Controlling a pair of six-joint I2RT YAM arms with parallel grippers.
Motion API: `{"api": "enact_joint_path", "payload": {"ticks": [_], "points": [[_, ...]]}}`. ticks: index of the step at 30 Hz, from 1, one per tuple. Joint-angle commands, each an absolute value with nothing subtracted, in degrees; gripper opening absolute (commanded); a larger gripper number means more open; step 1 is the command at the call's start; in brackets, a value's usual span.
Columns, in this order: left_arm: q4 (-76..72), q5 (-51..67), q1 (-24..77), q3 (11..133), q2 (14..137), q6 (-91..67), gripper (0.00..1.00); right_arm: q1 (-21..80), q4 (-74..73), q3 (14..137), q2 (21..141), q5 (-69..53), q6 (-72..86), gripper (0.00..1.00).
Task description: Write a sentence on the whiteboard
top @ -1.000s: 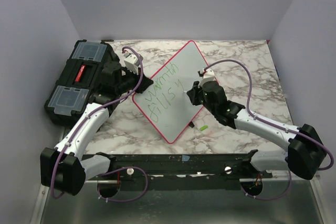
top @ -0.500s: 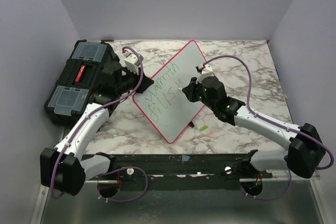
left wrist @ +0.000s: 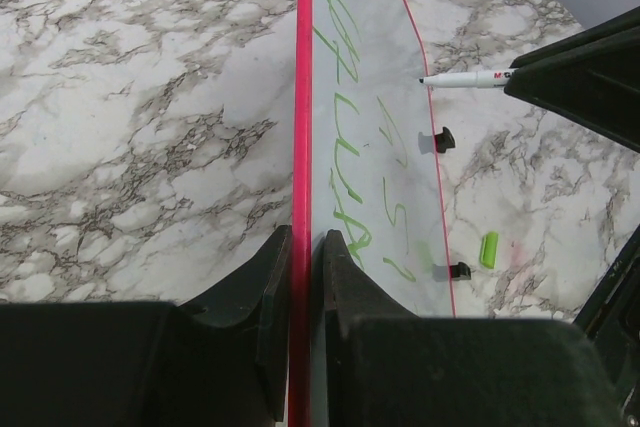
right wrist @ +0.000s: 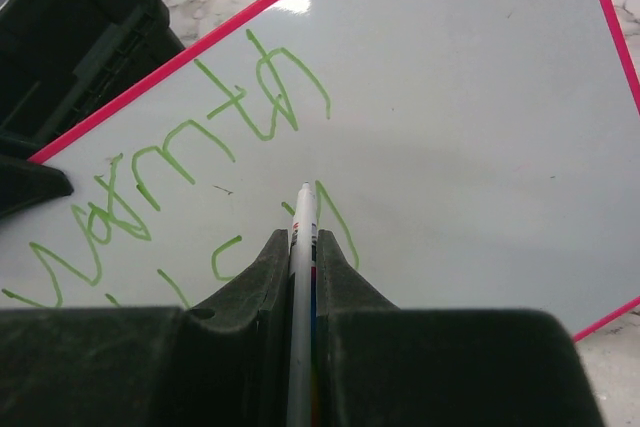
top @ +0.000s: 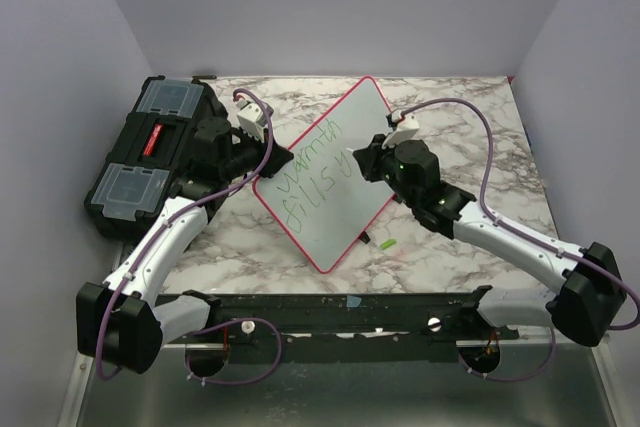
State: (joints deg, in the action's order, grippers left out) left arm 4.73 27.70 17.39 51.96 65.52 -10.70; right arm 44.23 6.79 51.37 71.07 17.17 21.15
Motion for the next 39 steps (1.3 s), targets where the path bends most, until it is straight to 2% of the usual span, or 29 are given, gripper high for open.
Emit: {"api": "enact_joint_path", "payload": {"ticks": [1, 17, 29, 39], "points": [[3.8, 27.7, 17.9, 51.7, 64.3, -6.6, 0.0, 43.8, 7.2, 53.5, 73.1, 19.8, 20.6, 0.01], [3.8, 27.7, 18.0, 51.7, 64.3, -6.6, 0.0, 41.4, 6.3, 55.1, 78.4, 16.4, 21.6, 0.01], [3.7, 27.7, 18.0, 51.7, 64.3, -6.5, 0.0, 41.3, 6.6, 51.0, 77.0, 12.7, 22.1, 0.01], [3.9, 27.6, 18.0, 51.7, 64.2, -6.5, 0.0, 41.3, 5.5, 48.8, 76.1, 14.6, 22.3, 0.01]]}}
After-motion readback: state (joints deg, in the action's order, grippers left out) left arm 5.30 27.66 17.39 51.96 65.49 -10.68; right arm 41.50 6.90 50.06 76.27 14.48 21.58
